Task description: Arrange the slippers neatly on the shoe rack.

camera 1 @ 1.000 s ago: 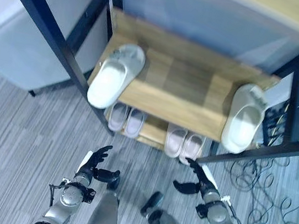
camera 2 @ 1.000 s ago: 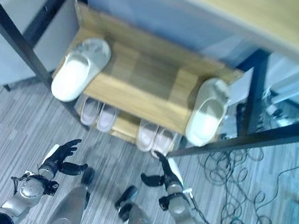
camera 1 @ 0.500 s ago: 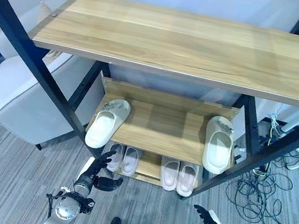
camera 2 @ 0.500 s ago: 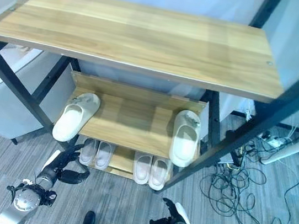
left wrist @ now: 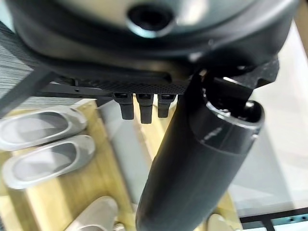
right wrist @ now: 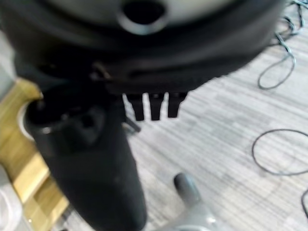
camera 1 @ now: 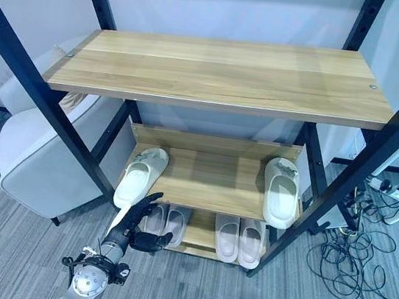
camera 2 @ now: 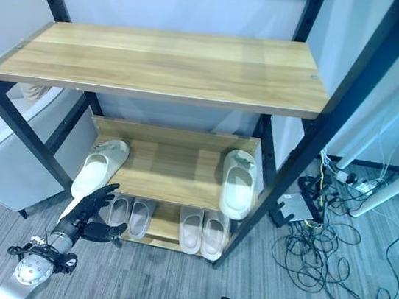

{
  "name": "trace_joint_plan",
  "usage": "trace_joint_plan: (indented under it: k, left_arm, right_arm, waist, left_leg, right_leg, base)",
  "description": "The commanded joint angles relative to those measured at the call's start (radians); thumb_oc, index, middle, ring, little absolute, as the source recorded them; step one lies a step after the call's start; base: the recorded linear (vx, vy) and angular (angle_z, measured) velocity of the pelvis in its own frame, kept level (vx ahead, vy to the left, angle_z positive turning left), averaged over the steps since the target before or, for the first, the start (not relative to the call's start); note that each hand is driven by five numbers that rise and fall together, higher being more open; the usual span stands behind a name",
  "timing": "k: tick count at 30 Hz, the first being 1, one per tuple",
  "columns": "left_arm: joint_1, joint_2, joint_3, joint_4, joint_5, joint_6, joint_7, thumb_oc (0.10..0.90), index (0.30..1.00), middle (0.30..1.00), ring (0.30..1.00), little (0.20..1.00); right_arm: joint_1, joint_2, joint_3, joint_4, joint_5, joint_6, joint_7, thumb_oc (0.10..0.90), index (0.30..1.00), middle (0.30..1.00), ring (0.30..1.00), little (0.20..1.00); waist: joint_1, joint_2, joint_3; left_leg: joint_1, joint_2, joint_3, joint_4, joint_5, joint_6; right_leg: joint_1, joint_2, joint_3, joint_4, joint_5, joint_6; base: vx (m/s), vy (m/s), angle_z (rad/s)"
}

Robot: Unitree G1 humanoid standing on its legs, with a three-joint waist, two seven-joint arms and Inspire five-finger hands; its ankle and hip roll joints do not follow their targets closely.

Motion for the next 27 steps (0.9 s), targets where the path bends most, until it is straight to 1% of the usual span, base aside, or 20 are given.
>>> trace_joint_plan:
  k: [1, 6, 10, 17, 27]
  left_arm:
    - [-0.119, 0.014, 0.086, -0.109, 0.032, -0.110, 0.070, 0.800, 0.900, 0.900, 0.900, 0.900]
    - [-0.178, 0.039, 0.105, -0.118, 0.138, -0.109, 0.130, 0.800, 0.900, 0.900, 0.900, 0.900]
    - [-0.248, 0.074, 0.113, -0.086, 0.235, -0.098, 0.179, 0.800, 0.900, 0.900, 0.900, 0.900]
    - [-0.336, 0.137, 0.115, -0.014, 0.333, -0.080, 0.209, 0.800, 0.900, 0.900, 0.900, 0.900]
    - [-0.420, 0.293, 0.126, 0.069, 0.522, -0.036, 0.250, 0.800, 0.900, 0.900, 0.900, 0.900]
  right_arm:
    - [-0.054, -0.002, -0.004, -0.016, -0.003, -0.028, -0.017, 0.800, 0.900, 0.900, 0.900, 0.900]
    - [-0.059, -0.002, 0.010, -0.016, -0.009, -0.029, -0.013, 0.800, 0.900, 0.900, 0.900, 0.900]
    - [-0.059, -0.004, 0.023, -0.023, -0.013, -0.032, -0.007, 0.800, 0.900, 0.900, 0.900, 0.900]
    - [-0.055, -0.007, 0.037, -0.018, -0.018, -0.034, 0.002, 0.800, 0.900, 0.900, 0.900, 0.900]
    - [-0.055, -0.024, 0.039, -0.027, -0.020, -0.036, 0.015, 0.800, 0.900, 0.900, 0.900, 0.900]
  waist:
    - [-0.011, -0.043, -0.014]
    - [-0.015, -0.048, -0.013]
    - [-0.022, -0.056, -0.015]
    - [-0.034, -0.065, -0.022]
    - [-0.052, -0.067, -0.023]
  left_leg:
    - [-0.072, -0.007, -0.027, -0.028, 0.040, -0.061]
    - [-0.077, -0.004, -0.024, -0.028, 0.035, -0.063]
    - [-0.080, 0.001, -0.021, -0.028, 0.028, -0.063]
    - [-0.078, 0.006, -0.012, -0.028, 0.018, -0.061]
    - [-0.077, 0.005, -0.001, -0.028, 0.011, -0.058]
  right_leg:
    - [0.034, -0.040, 0.025, 0.013, -0.124, 0.077]
    - [0.026, -0.039, 0.028, 0.013, -0.122, 0.080]
    - [0.017, -0.040, 0.032, 0.013, -0.118, 0.083]
    - [0.016, -0.039, 0.039, 0.013, -0.118, 0.087]
    - [0.005, -0.042, 0.047, 0.013, -0.110, 0.091]
  base:
    - [0.00, 0.000, 0.00]
    - [0.00, 0.000, 0.00]
    - [0.01, 0.002, 0.00]
    - [0.02, 0.004, -0.01]
    - [0.02, 0.007, -0.03]
